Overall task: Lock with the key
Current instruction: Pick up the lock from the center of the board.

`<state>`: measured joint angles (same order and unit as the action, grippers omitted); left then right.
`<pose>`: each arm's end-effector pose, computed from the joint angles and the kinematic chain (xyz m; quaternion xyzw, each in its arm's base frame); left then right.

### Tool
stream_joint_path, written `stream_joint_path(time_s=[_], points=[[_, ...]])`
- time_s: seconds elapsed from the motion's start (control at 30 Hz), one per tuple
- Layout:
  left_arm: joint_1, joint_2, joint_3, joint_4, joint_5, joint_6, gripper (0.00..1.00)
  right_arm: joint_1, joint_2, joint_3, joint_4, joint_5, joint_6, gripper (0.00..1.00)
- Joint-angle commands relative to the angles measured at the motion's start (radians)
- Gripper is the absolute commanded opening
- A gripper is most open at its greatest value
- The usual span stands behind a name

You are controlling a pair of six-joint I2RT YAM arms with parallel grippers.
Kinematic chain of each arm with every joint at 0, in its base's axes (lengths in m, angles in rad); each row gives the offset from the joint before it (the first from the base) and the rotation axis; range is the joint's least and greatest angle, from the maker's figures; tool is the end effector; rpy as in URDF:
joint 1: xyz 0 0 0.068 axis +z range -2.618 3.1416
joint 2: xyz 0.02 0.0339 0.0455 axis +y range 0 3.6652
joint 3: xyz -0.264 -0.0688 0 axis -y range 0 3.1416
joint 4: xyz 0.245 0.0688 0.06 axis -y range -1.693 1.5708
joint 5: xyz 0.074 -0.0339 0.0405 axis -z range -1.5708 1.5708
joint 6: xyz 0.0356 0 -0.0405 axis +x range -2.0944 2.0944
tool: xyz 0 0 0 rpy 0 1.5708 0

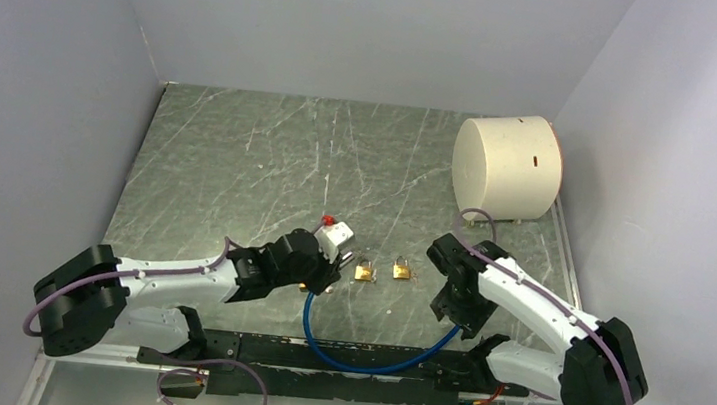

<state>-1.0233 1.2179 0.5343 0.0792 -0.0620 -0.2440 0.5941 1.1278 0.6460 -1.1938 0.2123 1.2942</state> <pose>0.1303 -0.2095 0.1908 0.3229 0.8242 -0.2528 0.3905 0.1205 0.0724 0.1835 0.3353 0.9347 -0.1042 0.0552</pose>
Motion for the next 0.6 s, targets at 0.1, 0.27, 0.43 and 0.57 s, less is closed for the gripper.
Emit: stream_joint_path(time_s=[0.1,0.27,0.43,0.57], points=[[0.058,-0.024,-0.026,0.125,0.156,-0.064,0.03,-0.003,0.025,-0.045,0.082,-0.061,0.041,0.59],[0.117,-0.037,-0.043,0.152,0.247,-0.094,0.02,-0.004,-0.002,-0.12,0.179,-0.065,0.102,0.54],[0.175,-0.023,-0.064,0.202,0.357,-0.128,0.03,-0.004,-0.029,-0.172,0.238,-0.068,0.113,0.52],[0.206,0.007,-0.065,0.223,0.429,-0.154,0.02,-0.004,-0.016,-0.189,0.248,-0.04,0.115,0.43]])
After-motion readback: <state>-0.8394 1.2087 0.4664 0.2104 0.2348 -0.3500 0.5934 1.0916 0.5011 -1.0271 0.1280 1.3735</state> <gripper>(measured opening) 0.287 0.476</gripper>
